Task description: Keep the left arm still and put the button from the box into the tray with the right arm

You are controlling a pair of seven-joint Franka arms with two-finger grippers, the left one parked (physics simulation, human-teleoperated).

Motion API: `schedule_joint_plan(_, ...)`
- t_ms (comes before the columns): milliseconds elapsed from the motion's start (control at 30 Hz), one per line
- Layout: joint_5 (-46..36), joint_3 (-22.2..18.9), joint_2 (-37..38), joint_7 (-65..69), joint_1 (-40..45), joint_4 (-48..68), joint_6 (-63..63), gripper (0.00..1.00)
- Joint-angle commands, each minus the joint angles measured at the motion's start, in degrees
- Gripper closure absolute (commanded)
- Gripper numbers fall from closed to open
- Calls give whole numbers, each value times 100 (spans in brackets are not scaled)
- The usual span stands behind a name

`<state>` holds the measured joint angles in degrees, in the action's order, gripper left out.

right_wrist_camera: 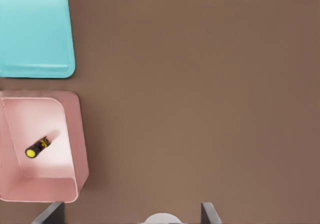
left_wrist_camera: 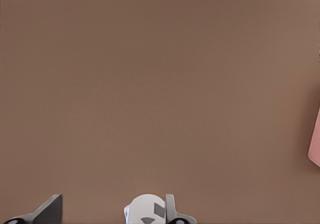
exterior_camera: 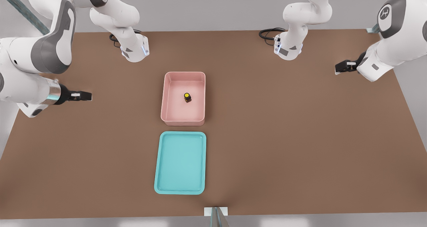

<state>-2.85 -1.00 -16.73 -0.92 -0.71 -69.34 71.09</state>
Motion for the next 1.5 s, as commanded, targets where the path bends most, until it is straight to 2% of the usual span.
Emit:
schedule_joint_plan(0, -173, 143, 47, -989, -87, 69, 1407, 0)
schedule_joint_plan(267, -76, 144, 11, -998, -263, 105, 1276, 0)
schedule_joint_plan(333, -76, 152, 11, -972, -904, 201, 1267, 0)
schedule_joint_plan(400, -137, 152, -111, -1059, -2178, 298, 1478, 0)
schedule_joint_plan(433, 116, 152, -339, -972, -2968, 307, 1652, 0)
schedule_joint_plan(467, -41, 152, -402, -1804, -3505, 184, 1645, 0)
schedule_joint_plan(500, -32, 152, -419, -3255, -4059, -71, 1724, 0)
schedule_joint_plan(567, -49, 152, -174, -4231, -4701, -1054, 2373, 0)
schedule_joint_plan(600, -155, 48, 142, -5056, -4999, -2081, 3277, 0)
schedule_joint_plan(633, -181, -357, 178, -5383, -5562, -2724, 4025, 0)
schedule_joint_plan(667, -190, -427, 222, -5709, -5712, -3348, 4659, 0)
schedule_joint_plan(700, -190, -1559, 503, -5648, -6571, -4130, 5220, 0)
schedule_joint_plan(767, -216, -2335, 504, -4549, -6697, -4668, 5529, 0)
schedule_joint_plan(800, -234, -2616, 468, -4531, -6820, -4861, 5696, 0)
schedule_joint_plan(867, -243, -2862, 451, -4311, -6899, -5248, 6250, 0)
schedule_joint_plan(967, -251, -2889, 477, -4320, -6925, -5731, 6952, 0)
schedule_joint_plan(1000, -945, -2880, 468, -4364, -6934, -5828, 7234, 0)
schedule_joint_plan(1033, -1060, -2862, 425, -4382, -7048, -5898, 7410, 0)
schedule_joint_plan(1067, -1051, -2819, 407, -4294, -7039, -5977, 7419, 0)
schedule_joint_plan(1100, -1051, -2590, 284, -4329, -7039, -6188, 7963, 0)
schedule_joint_plan(1167, -1043, -2484, 205, -4163, -7004, -6206, 8017, 0)
schedule_joint_plan(1467, -1043, -2432, 73, -3529, -6978, -6707, 8544, 0)
